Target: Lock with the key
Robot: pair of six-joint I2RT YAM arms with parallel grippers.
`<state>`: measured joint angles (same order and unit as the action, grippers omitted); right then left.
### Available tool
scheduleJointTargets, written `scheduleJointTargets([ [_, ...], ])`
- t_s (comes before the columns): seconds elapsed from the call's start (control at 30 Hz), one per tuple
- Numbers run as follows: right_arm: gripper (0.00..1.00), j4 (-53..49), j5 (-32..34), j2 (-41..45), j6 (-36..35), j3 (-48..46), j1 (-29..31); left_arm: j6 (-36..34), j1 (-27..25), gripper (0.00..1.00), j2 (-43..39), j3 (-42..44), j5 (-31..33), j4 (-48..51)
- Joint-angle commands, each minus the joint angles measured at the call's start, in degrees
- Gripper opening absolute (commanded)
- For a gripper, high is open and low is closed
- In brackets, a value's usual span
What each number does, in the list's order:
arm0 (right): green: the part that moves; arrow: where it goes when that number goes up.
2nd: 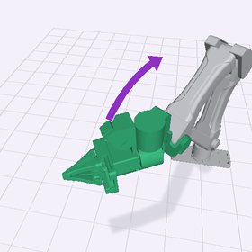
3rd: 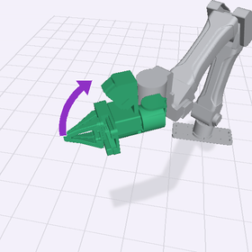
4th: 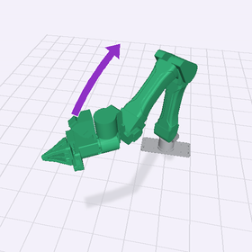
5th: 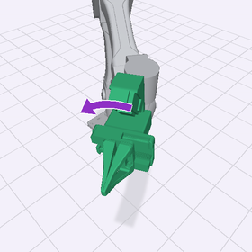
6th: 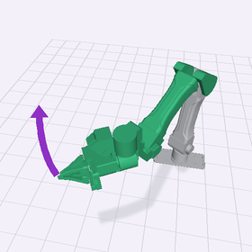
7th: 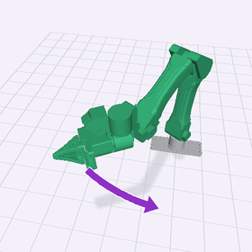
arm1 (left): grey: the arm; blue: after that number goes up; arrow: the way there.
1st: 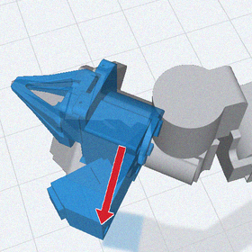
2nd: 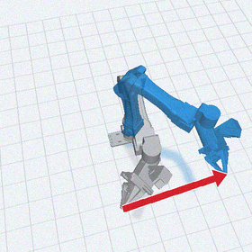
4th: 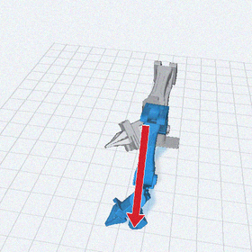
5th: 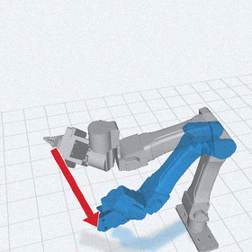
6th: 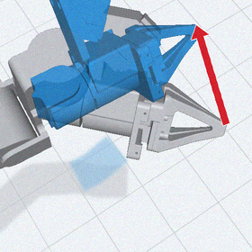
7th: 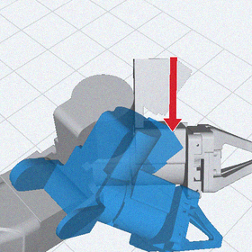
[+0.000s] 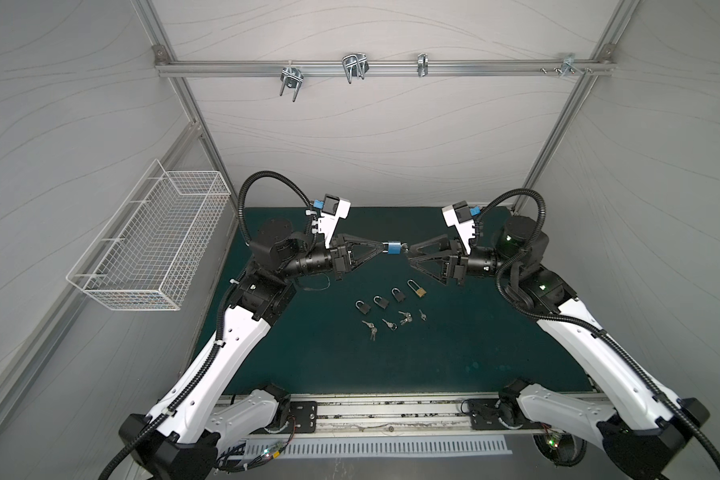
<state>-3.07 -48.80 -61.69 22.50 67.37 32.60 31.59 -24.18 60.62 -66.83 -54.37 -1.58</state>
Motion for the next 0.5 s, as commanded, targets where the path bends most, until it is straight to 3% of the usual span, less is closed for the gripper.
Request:
scheduleJointTargets([
  [0.0,0.56,4.6,-2.5,-0.7,2.6,1.6,-0.3,1.8,0.0,0.0,0.3,-0.6,-3.1,-5.5],
  [0.2,0.52,10.7,-6.1,-2.5,7.5,2.3,-0.3,1.5,0.0,0.0,0.2,-0.4,-3.8,-5.2],
  [0.47,0.31,11.2,-7.5,-3.5,8.5,3.2,-0.2,1.5,0.0,0.0,0.3,-0.2,-4.4,-5.7],
])
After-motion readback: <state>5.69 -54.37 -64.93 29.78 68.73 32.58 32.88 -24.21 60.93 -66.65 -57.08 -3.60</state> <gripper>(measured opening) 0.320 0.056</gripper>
